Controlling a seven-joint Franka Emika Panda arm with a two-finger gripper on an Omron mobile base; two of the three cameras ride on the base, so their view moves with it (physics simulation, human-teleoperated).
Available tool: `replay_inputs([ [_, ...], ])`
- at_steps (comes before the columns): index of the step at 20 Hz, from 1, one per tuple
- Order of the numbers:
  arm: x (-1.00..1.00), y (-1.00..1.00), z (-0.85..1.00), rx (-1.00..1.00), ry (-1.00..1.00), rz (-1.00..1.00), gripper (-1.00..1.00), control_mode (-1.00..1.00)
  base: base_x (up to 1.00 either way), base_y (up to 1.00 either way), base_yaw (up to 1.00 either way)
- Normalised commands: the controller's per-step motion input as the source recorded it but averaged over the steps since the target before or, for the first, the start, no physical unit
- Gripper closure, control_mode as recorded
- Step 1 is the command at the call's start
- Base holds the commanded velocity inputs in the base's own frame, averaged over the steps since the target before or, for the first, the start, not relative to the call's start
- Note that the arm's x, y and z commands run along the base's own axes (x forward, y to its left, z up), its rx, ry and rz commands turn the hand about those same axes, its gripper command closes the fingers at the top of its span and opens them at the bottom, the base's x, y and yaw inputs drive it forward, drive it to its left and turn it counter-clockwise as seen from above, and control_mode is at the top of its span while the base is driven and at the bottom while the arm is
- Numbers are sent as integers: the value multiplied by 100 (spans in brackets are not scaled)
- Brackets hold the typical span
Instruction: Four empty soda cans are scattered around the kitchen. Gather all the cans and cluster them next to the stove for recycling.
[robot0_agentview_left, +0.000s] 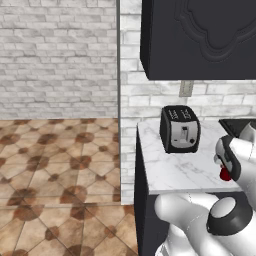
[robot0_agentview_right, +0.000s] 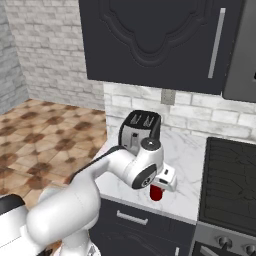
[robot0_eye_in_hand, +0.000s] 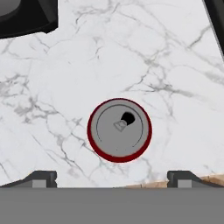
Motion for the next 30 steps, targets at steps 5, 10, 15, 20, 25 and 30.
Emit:
replay_inputs([
  [5, 11, -5, -14, 0, 0, 0, -100, -100, 0, 0, 0],
  [10, 10, 0, -12, 0, 0, 0, -100, -100, 0, 0, 0],
  [15, 10, -3, -12, 0, 0, 0, -100, -100, 0, 0, 0],
  [20, 10, -4, -12, 0, 0, 0, -100, -100, 0, 0, 0],
  [25, 11, -7, -11, 0, 0, 0, -100, -100, 0, 0, 0],
  [30, 2, -17, -3, 0, 0, -3, 100, -100, 0, 0, 0],
])
